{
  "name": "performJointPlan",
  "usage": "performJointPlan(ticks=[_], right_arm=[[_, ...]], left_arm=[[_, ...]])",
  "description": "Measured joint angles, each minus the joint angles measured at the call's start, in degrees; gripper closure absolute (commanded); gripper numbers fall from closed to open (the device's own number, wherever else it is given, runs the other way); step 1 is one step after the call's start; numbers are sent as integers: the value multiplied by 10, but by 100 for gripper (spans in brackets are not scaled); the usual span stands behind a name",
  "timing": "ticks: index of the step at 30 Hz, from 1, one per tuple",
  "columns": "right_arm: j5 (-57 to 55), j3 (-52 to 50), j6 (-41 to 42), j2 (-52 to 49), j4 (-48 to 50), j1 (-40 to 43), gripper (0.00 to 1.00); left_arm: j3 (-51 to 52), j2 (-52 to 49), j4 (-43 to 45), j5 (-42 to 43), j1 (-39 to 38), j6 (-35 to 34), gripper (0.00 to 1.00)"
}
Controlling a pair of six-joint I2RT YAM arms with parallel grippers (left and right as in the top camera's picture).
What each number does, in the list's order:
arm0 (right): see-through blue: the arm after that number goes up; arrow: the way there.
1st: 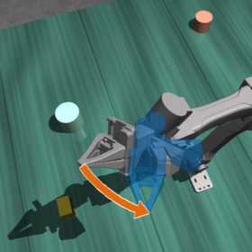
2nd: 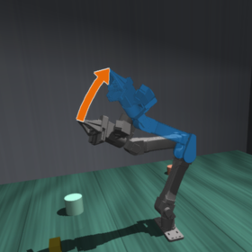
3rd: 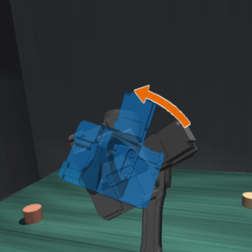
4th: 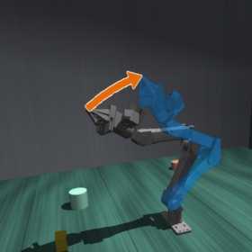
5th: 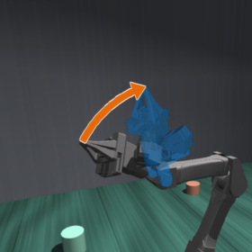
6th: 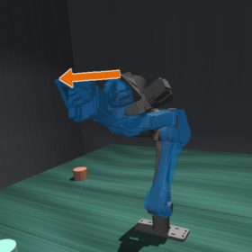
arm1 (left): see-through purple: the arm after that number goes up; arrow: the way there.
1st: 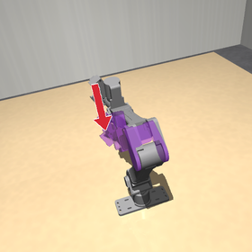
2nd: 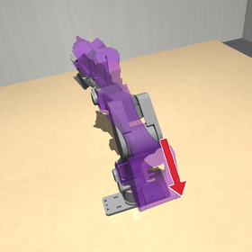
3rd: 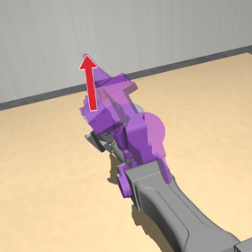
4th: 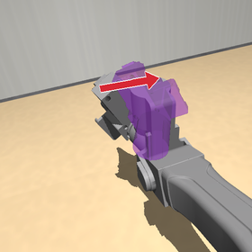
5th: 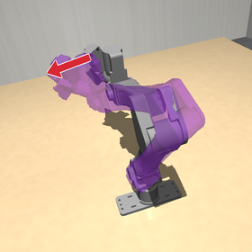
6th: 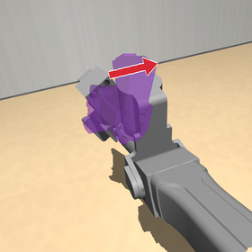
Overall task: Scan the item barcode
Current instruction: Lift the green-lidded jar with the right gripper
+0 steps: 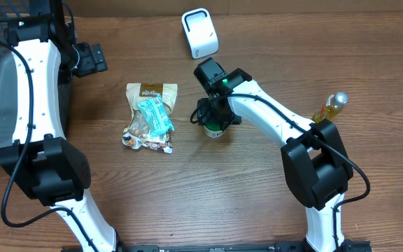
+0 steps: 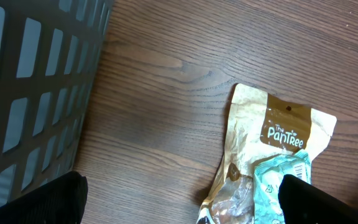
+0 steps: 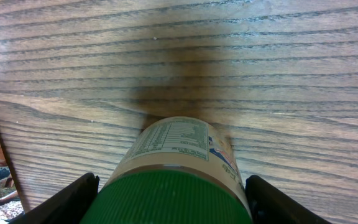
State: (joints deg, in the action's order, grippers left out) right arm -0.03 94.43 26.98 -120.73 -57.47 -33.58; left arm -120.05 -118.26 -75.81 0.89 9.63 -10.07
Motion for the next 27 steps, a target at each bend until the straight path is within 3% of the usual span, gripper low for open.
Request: performJointPlan(ticks=[4,6,9,19,27], right_arm=[[0,0,0,0,0,0,29],[0,0,2,0,0,0,18],[1,0,0,0,-1,0,15],[0,-3,0,-3,2,0,19],[0,-7,0,-20,8,0,32]], left_arm=[[0,0,0,0,0,0,1],[0,0,0,0,0,0,1],[0,0,0,0,0,0,0],[0,0,0,0,0,0,0],[0,0,0,0,0,0,1]])
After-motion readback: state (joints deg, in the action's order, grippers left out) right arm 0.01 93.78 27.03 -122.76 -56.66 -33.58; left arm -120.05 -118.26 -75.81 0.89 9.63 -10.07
